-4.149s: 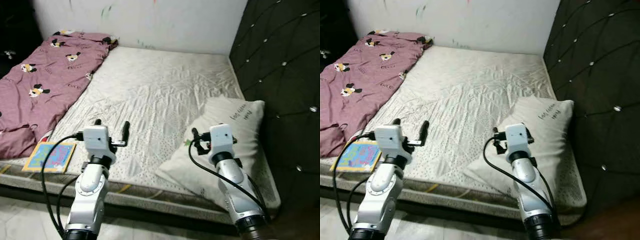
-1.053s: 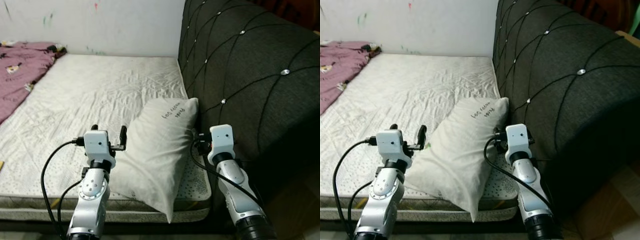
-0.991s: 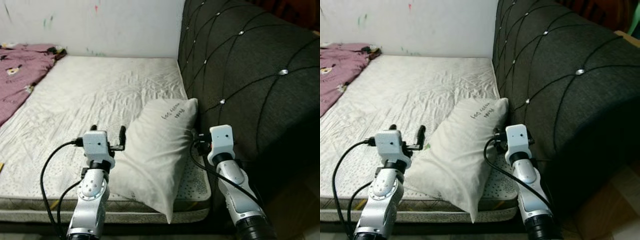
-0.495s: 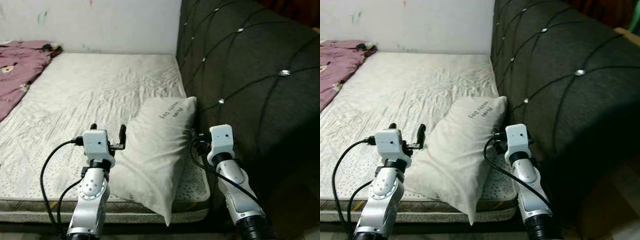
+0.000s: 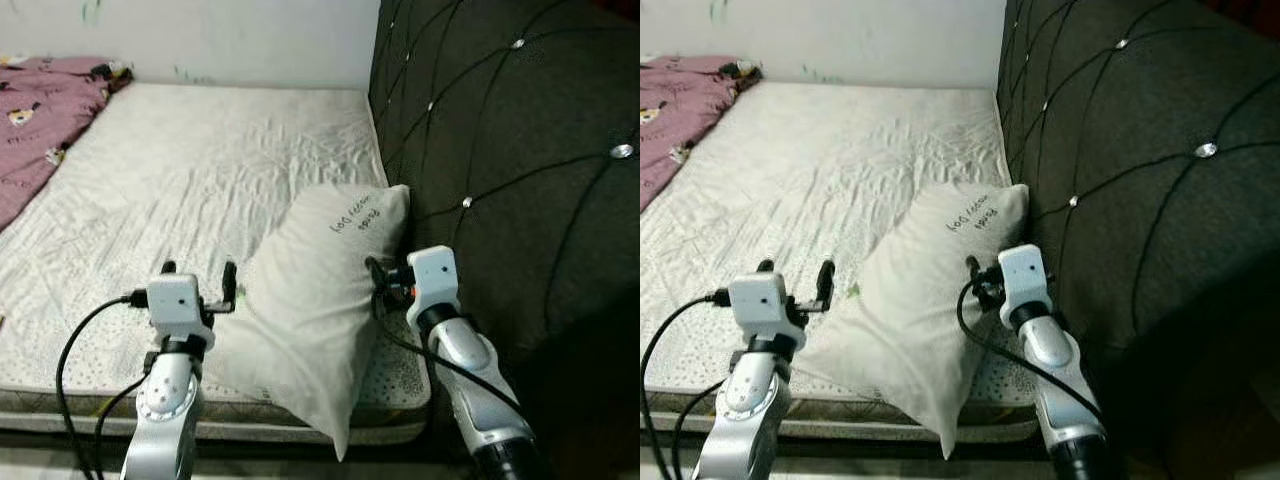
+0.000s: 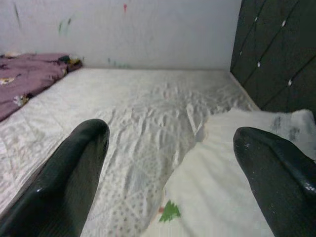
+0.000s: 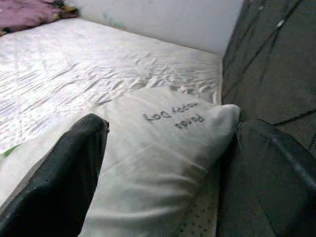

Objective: Clean up the room

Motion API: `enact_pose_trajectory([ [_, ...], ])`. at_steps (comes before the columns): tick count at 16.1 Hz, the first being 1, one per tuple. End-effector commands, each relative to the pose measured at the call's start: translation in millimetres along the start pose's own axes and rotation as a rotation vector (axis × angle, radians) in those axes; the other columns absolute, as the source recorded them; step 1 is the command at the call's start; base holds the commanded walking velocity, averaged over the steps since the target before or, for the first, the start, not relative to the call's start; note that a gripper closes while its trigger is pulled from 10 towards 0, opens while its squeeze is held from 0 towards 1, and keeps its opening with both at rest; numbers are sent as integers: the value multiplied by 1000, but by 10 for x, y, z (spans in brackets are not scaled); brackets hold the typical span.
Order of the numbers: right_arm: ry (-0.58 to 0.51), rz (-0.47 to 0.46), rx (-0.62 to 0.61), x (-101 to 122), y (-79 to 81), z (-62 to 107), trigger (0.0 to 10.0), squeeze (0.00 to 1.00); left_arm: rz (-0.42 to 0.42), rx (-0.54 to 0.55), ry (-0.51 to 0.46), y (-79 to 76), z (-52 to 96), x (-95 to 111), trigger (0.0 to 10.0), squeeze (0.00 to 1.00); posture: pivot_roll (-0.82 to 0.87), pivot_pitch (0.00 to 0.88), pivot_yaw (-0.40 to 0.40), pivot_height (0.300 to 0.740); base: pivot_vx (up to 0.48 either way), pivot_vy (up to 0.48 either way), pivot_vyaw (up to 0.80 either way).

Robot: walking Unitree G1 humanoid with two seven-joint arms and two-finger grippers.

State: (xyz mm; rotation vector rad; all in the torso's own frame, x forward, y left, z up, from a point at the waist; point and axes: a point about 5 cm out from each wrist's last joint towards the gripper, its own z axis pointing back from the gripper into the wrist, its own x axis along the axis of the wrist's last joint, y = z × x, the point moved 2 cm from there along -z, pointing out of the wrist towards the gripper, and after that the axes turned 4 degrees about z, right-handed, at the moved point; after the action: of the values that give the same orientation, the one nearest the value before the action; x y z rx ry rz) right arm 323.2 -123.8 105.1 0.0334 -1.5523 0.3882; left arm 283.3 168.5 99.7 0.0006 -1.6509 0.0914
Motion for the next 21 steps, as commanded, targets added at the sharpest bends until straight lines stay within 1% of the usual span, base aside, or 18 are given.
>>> enact_pose_trajectory([
  [1, 1, 6, 40, 6, 34, 57, 10000, 0, -8, 9, 5, 66, 39, 19, 10000, 0, -2, 104, -34, 675, 0, 0, 0],
  [2, -8, 21, 58, 12, 41, 114, 10000, 0, -11, 14, 6, 85, 61, 31, 10000, 0, -2, 104, -34, 660, 0, 0, 0],
  [4, -8, 20, 73, 9, 31, 221, 10000, 0, -13, 20, 11, 113, 127, 50, 10000, 0, 0, 103, -33, 660, 0, 0, 0],
  [5, -16, 21, 74, 39, 10, 259, 10000, 0, -16, 24, 20, 134, 186, 45, 10000, 0, 0, 102, -32, 660, 0, 0, 0],
  [6, -17, 22, 75, 47, 5, 269, 10000, 0, -16, 25, 23, 139, 200, 45, 10000, 0, 0, 102, -32, 660, 0, 0, 0],
  [7, -18, 25, 78, 50, -11, 321, 10000, 0, -19, 33, 33, 170, 263, 41, 10000, 0, 2, 98, -32, 660, 0, 0, 0],
  [9, 7, 29, 86, -17, -14, 421, 10000, 0, -25, 55, 52, 226, 354, 17, 10000, 0, 6, 96, -32, 660, 0, 0, 0],
  [11, 20, 27, 101, -49, 4, 482, 10000, 0, -25, 73, 63, 252, 388, 11, 10000, 0, 9, 95, -32, 660, 0, 0, 0],
  [17, 27, 24, 144, -46, 46, 473, 10000, 0, -25, 76, 69, 236, 400, 35, 10000, 0, 12, 91, -34, 660, 0, 0, 0],
  [19, 30, 20, 161, -54, 65, 480, 10000, 0, -25, 81, 69, 239, 400, 41, 10000, 0, 12, 95, -34, 645, 0, 0, 0],
  [20, 27, 16, 174, -50, 75, 472, 10000, 0, -22, 72, 77, 226, 394, 34, 10000, 0, 15, 103, -35, 625, 0, 0, 0],
  [21, 26, 11, 183, -52, 90, 458, 10000, 0, -19, 62, 76, 206, 372, 34, 10000, 0, 15, 105, -35, 615, 0, 0, 0],
])
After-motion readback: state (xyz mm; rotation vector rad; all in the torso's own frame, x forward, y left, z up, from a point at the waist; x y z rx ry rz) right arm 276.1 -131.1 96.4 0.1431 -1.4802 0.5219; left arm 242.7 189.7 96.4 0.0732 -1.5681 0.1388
